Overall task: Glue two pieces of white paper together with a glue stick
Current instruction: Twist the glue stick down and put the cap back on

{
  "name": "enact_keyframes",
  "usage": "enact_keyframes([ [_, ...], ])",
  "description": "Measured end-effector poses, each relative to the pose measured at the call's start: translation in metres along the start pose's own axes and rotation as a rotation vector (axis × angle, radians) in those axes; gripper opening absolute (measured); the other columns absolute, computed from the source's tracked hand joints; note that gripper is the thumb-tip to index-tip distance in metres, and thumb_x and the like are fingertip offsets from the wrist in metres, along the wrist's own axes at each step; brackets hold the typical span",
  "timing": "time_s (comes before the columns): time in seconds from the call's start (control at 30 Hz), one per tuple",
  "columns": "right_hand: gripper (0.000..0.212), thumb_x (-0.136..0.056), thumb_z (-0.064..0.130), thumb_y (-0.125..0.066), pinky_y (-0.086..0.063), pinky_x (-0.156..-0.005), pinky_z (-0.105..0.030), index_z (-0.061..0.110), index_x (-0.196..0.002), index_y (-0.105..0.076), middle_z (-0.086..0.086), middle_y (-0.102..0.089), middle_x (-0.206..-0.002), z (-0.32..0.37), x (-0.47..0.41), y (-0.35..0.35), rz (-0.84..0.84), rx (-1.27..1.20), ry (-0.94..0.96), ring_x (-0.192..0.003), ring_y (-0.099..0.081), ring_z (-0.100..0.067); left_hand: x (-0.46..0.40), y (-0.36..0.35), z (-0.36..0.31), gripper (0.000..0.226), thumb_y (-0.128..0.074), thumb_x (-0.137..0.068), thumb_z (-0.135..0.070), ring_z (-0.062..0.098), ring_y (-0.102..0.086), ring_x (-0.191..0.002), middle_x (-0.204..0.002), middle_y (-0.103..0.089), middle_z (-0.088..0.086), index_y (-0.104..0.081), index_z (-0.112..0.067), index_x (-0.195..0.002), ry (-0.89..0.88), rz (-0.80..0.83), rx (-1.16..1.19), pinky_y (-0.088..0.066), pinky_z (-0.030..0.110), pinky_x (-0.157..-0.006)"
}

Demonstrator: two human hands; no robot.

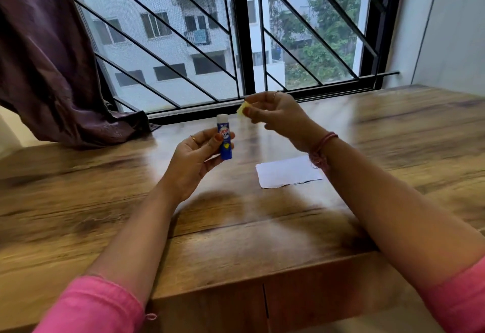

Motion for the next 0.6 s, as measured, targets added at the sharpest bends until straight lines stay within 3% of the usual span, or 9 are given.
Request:
enact_keyframes([
  [0.13,0.03,-0.089,0.018,-0.063,-0.05,-0.069,-0.02,0.01,-0.117,-0.059,0.003,-0.069,-0.094,0.007,0.003,-0.007,0.109,-0.075,-0.004,-0.08,-0.064,-0.007,0.002,-0.002,0.003,0.031,-0.057,-0.084,-0.018,0.019,-0.07,-0.096,-0.105,-0.074,0.005,-0.062,-0.011,-0.114,0.034,0.036,-0.036,-0.057,0.027,-0.078],
  [0.3,0.022,-0.09,0.016,-0.06,-0.052,-0.064,-0.017,0.014,-0.113,-0.058,0.003,-0.067,-0.093,0.009,0.007,-0.019,0.193,0.025,0.024,-0.079,-0.067,-0.006,0.003,-0.001,0.006,0.03,-0.059,-0.084,-0.022,0.021,-0.069,-0.098,-0.109,-0.072,0.007,-0.064,-0.013,-0.113,0.062,0.046,-0.051,-0.058,0.034,-0.074],
  [0.5,0.028,-0.092,0.01,-0.057,-0.049,-0.061,-0.012,0.008,-0.12,-0.053,0.002,-0.066,-0.09,0.009,0.009,-0.025,0.206,0.198,0.106,-0.078,-0.064,-0.004,0.002,0.001,0.008,0.027,-0.059,-0.086,-0.021,0.022,-0.069,-0.099,-0.11,-0.072,0.008,-0.065,-0.014,-0.112,0.063,0.019,-0.015,-0.059,0.038,-0.07],
  [0.6,0.039,-0.089,0.011,-0.062,-0.055,-0.078,-0.024,0.007,-0.126,-0.05,-0.007,-0.069,-0.103,0.01,0.008,-0.026,0.211,0.33,0.209,-0.089,-0.067,-0.011,0.001,0.002,0.007,0.028,-0.058,-0.087,-0.019,0.024,-0.068,-0.1,-0.108,-0.072,0.009,-0.064,-0.011,-0.113,0.058,0.004,0.009,-0.058,0.044,-0.076],
])
Point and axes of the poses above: each hand's wrist, its own x-axis away from the middle knuckle, its own y-axis out of the back of the hand, z = x × y, the point moved 3 cm from there along -x, towards the middle knuckle
